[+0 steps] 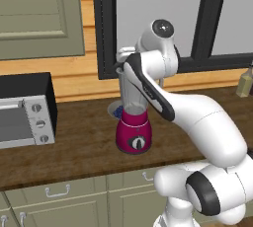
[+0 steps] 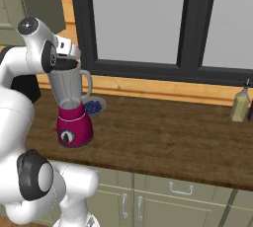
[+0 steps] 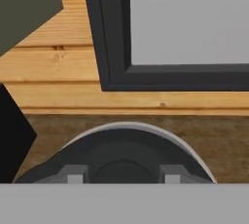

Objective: Close the lid blender by securely placing the lid on top.

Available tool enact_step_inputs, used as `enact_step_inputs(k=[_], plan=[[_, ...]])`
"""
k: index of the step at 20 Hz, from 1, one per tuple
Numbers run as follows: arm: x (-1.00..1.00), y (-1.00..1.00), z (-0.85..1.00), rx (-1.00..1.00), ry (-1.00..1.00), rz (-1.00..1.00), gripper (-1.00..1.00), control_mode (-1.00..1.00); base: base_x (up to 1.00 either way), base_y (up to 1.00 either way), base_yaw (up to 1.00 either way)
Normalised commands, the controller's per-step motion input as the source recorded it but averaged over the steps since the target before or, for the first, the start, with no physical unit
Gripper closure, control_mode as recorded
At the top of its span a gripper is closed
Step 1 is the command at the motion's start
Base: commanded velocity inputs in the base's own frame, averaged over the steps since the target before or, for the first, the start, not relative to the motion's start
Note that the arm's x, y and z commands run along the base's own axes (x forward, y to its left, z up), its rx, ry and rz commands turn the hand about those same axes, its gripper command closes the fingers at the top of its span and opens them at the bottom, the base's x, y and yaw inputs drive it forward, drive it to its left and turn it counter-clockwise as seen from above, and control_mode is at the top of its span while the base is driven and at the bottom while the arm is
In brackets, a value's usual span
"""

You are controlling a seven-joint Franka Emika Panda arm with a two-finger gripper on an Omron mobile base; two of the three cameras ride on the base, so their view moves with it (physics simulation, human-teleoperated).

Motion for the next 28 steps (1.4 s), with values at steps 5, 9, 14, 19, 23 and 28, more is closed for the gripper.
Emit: enact_step_inputs(k=[5, 9, 14, 19, 23, 28], plan=[[0.00, 0.00, -0.29, -0.01, 0.00, 0.00, 1.00, -1.00, 0.00, 0.00, 0.00], [0.00, 0.02, -0.34, -0.03, -0.06, 0.00, 1.00, -1.00, 0.00, 0.00, 0.00], [0.00, 0.00, -0.21, -0.01, -0.16, 0.00, 1.00, -1.00, 0.00, 0.00, 0.00], [0.00, 0.00, -0.03, 0.00, -0.23, 0.00, 1.00, -1.00, 0.00, 0.00, 0.00], [0.02, 0.00, -0.04, 0.00, -0.18, -0.01, 1.00, -1.00, 0.00, 0.00, 0.00], [0.06, 0.00, -0.05, 0.00, -0.11, 0.00, 1.00, -1.00, 0.00, 0.00, 0.00]])
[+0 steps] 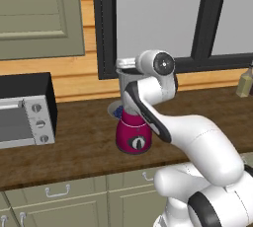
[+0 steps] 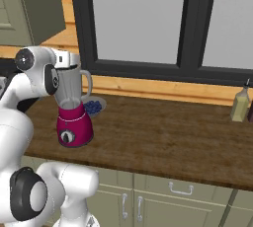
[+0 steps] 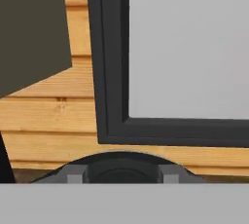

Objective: Close the lid blender by securely placing the lid on top.

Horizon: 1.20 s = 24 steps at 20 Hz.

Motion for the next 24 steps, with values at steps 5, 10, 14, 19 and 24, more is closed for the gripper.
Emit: enact_step_inputs(k=[5, 10, 14, 19, 24], plan=[[0.08, 0.00, -0.02, 0.00, -0.03, 0.00, 1.00, -1.00, 0.00, 0.00, 0.00], [0.10, 0.00, -0.03, 0.00, -0.01, 0.00, 1.00, -1.00, 0.00, 0.00, 0.00], [0.10, 0.00, -0.07, 0.00, -0.02, 0.00, 1.00, -1.00, 0.00, 0.00, 0.00], [-0.01, 0.00, -0.13, 0.00, -0.04, 0.00, 1.00, -1.00, 0.00, 0.00, 0.00], [-0.39, 0.01, -0.36, -0.02, -0.10, 0.00, 1.00, -1.00, 0.00, 0.00, 0.00]])
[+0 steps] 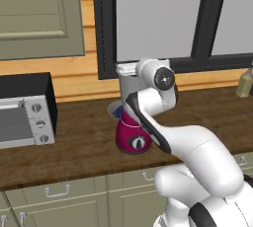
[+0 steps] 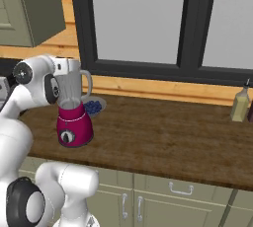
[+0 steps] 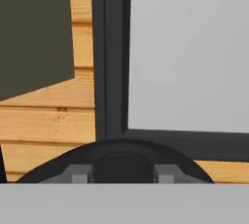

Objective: Close the lid blender by securely placing the lid on top.

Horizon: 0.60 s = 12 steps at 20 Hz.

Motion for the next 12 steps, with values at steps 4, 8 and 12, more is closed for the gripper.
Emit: enact_step_inputs(k=[4, 8, 12], plan=[[-0.48, 0.01, -0.68, -0.06, -0.11, 0.00, 1.00, -1.00, 0.00, 0.00, 0.00], [-0.36, 0.00, 0.12, -0.01, 0.00, 0.00, 1.00, -1.00, 0.00, 0.00, 0.00], [-0.49, 0.00, 0.85, 0.00, 0.11, 0.00, 1.00, -1.00, 0.00, 0.00, 0.00]])
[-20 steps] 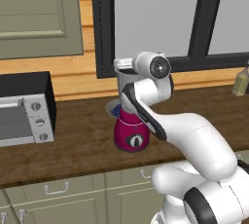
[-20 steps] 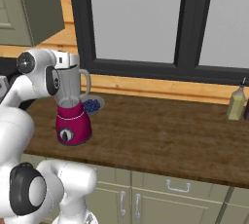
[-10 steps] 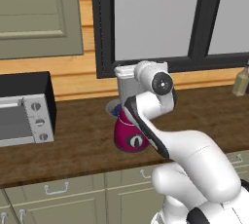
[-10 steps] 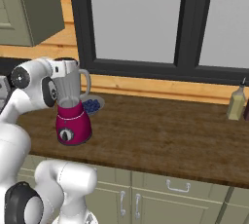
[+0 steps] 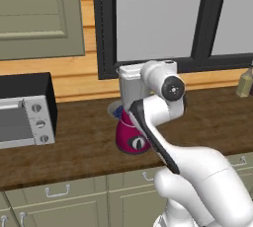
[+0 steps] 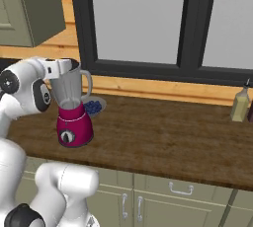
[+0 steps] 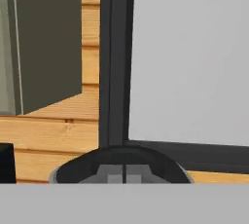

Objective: Close the lid blender by securely placing the lid on top.

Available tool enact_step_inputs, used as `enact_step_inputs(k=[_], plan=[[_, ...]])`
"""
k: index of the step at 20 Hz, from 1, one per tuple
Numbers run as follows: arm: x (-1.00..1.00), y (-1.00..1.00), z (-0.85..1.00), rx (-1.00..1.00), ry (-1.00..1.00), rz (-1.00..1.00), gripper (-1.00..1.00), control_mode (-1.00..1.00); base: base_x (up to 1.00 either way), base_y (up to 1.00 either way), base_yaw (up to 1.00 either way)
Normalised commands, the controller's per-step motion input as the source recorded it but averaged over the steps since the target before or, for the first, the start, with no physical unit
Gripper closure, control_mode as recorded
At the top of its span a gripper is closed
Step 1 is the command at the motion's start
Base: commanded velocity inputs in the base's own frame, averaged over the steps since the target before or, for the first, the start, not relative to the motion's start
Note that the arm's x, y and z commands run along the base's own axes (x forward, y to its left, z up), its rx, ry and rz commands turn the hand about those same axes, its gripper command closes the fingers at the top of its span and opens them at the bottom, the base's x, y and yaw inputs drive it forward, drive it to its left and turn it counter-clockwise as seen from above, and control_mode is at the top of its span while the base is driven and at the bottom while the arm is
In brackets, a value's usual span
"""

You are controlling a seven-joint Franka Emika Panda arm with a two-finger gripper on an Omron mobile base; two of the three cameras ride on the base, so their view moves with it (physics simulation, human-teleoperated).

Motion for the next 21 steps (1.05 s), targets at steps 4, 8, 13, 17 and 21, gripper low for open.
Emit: enact_step_inputs(k=[4, 8, 13, 17, 21], plan=[[-0.81, -0.01, 0.59, -0.02, 0.27, 0.00, 1.00, -1.00, 0.00, 0.00, 0.00], [-0.81, -0.01, 0.26, -0.06, 0.28, 0.00, 1.00, -1.00, 0.00, 0.00, 0.00], [-0.88, -0.09, 0.12, -0.04, 0.16, -0.01, 1.00, -1.00, 0.00, 0.00, 0.00], [-0.88, -0.16, 0.18, -0.02, 0.14, -0.04, 1.00, -1.00, 0.00, 0.00, 0.00], [-0.76, -0.02, 0.27, -0.01, 0.04, -0.02, 1.00, -1.00, 0.00, 0.00, 0.00]])
